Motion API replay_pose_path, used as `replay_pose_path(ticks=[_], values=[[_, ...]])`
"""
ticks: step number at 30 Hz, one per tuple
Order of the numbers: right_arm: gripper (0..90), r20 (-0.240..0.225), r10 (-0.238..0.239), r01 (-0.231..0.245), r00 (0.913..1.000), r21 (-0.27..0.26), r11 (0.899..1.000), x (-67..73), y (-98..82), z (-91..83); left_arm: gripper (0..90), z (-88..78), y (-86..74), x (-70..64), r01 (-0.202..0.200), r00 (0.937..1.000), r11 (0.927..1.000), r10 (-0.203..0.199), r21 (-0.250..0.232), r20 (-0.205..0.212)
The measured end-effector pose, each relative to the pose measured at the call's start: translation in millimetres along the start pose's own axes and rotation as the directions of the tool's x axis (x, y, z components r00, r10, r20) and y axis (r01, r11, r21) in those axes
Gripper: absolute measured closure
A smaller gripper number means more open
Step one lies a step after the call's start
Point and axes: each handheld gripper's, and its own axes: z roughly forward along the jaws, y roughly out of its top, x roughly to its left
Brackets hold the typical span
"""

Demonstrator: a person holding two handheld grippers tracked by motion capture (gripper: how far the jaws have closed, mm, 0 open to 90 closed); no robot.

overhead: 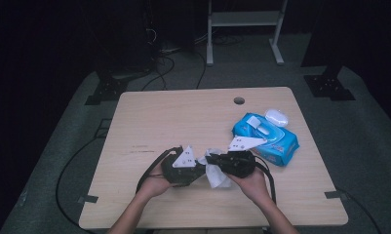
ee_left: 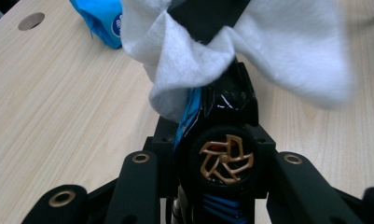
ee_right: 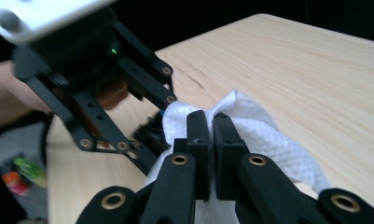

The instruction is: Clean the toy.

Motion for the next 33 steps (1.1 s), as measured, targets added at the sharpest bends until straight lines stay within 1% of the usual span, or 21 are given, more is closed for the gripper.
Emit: replay_pose_path(ticks=[2, 4, 5, 6, 8, 10, 11, 12, 13, 14, 15, 18, 20, 21, 23, 24, 25, 26, 28, 31, 33], values=[[86.7, -0.031, 0.015, -0.016, 0.9994, -0.015, 1.0, 2.7, 1.2, 0.7, 65.1, 1.4, 0.9, 0.2, -0.002, 1.0, 1.0, 0.002, 0.001, 0.002], [86.7, -0.057, 0.004, -0.004, 0.9983, -0.014, 1.0, 9.4, 4.3, 5.2, 65.2, 2.0, 1.6, -0.8, -0.007, 1.0, 1.0, 0.007, 0.005, 0.0], [86.7, -0.06, -0.006, 0.005, 0.9982, -0.012, 1.0, 11.5, 5.5, 6.9, 65.2, 1.7, 1.8, -1.3, -0.01, 0.9999, 0.9999, 0.01, 0.007, -0.003], [86.7, -0.057, -0.021, 0.02, 0.9981, -0.007, 1.0, 13.3, 6.9, 8.3, 65.2, 1.2, 1.5, -1.3, -0.007, 1.0, 1.0, 0.007, 0.002, -0.005], [86.7, -0.054, -0.018, 0.017, 0.9984, -0.009, 1.0, 10.5, 6.7, 7.2, 65.3, -0.3, 0.6, -0.6, 0.0, 1.0, 1.0, 0.0, -0.002, -0.005], [86.7, -0.032, -0.001, 0.001, 0.9995, -0.007, 1.0, 4.2, 3.0, 3.4, 65.3, -0.7, 0.1, 0.2, -0.003, 1.0, 1.0, 0.003, -0.003, -0.005], [86.7, -0.03, 0.019, -0.019, 0.9994, -0.009, 1.0, 0.1, 0.1, 1.3, 65.3, -0.5, 0.1, -0.1, -0.001, 1.0, 1.0, 0.001, -0.004, -0.007], [86.7, -0.014, 0.026, -0.026, 0.9996, 0.001, 1.0, -3.2, -2.7, -0.1, 65.3, -0.4, 0.2, -0.1, -0.002, 1.0, 1.0, 0.002, -0.004, -0.006], [86.7, -0.009, 0.034, -0.034, 0.9994, 0.002, 0.999, -5.1, -4.6, -0.6, 65.3, 0.2, 0.5, -0.2, -0.002, 1.0, 1.0, 0.002, -0.004, -0.005], [86.7, -0.02, 0.058, -0.058, 0.9981, -0.006, 0.998, -6.2, -6.0, -1.2, 65.3, 0.6, 0.9, -0.2, -0.006, 1.0, 1.0, 0.006, 0.0, -0.004], [86.7, -0.028, 0.055, -0.055, 0.9981, -0.013, 0.998, -5.2, -5.3, -1.0, 65.3, 1.2, 1.2, -0.3, -0.005, 1.0, 1.0, 0.005, -0.002, -0.004], [86.7, -0.065, 0.025, -0.027, 0.9976, -0.026, 0.999, 4.9, 2.3, 1.8, 65.4, 0.5, 2.0, -0.7, -0.003, 1.0, 1.0, 0.002, -0.005, -0.005], [86.7, -0.059, 0.0, -0.001, 0.9983, -0.021, 1.0, 8.7, 5.1, 3.6, 65.5, -1.3, 1.4, 0.1, -0.004, 1.0, 0.9999, 0.004, -0.009, -0.007], [86.7, -0.054, 0.001, -0.002, 0.9986, -0.023, 1.0, 7.7, 4.5, 3.6, 65.5, -2.2, 0.9, 0.2, 0.002, 1.0, 0.9999, -0.002, -0.012, -0.008], [86.7, -0.043, 0.022, -0.024, 0.9988, -0.032, 0.999, 2.1, 1.0, 1.8, 65.5, -3.5, -0.2, 1.1, 0.002, 0.9999, 0.9999, -0.002, -0.016, -0.01], [86.7, -0.023, 0.035, -0.036, 0.9991, -0.028, 0.999, -3.2, -2.7, 0.0, 65.6, -4.0, -0.5, 1.3, 0.007, 0.9999, 0.9998, -0.007, -0.019, -0.01], [86.7, -0.014, 0.047, -0.048, 0.9988, -0.029, 0.998, -6.6, -5.9, -0.8, 65.6, -4.7, -0.7, 1.9, 0.009, 0.9999, 0.9997, -0.009, -0.021, -0.009], [86.7, -0.012, 0.078, -0.079, 0.9969, -0.034, 0.996, -12.0, -11.3, -1.6, 65.6, -5.0, -1.0, 2.3, 0.008, 0.9999, 0.9997, -0.008, -0.022, -0.01], [86.7, -0.016, 0.106, -0.106, 0.9943, -0.034, 0.994, -15.4, -16.3, -1.7, 65.6, -4.9, -0.9, 2.8, 0.01, 0.9999, 0.9997, -0.011, -0.022, -0.01], [86.7, -0.052, 0.094, -0.098, 0.9942, -0.076, 0.992, -11.5, -12.0, -3.1, 65.6, -4.6, -0.4, 2.5, 0.013, 0.9998, 0.9996, -0.013, -0.026, -0.013], [86.7, -0.056, 0.077, -0.082, 0.9954, -0.088, 0.993, -8.8, -7.8, -3.4, 65.7, -6.1, 0.1, 3.0, 0.009, 0.9998, 0.9996, -0.01, -0.026, -0.015]])
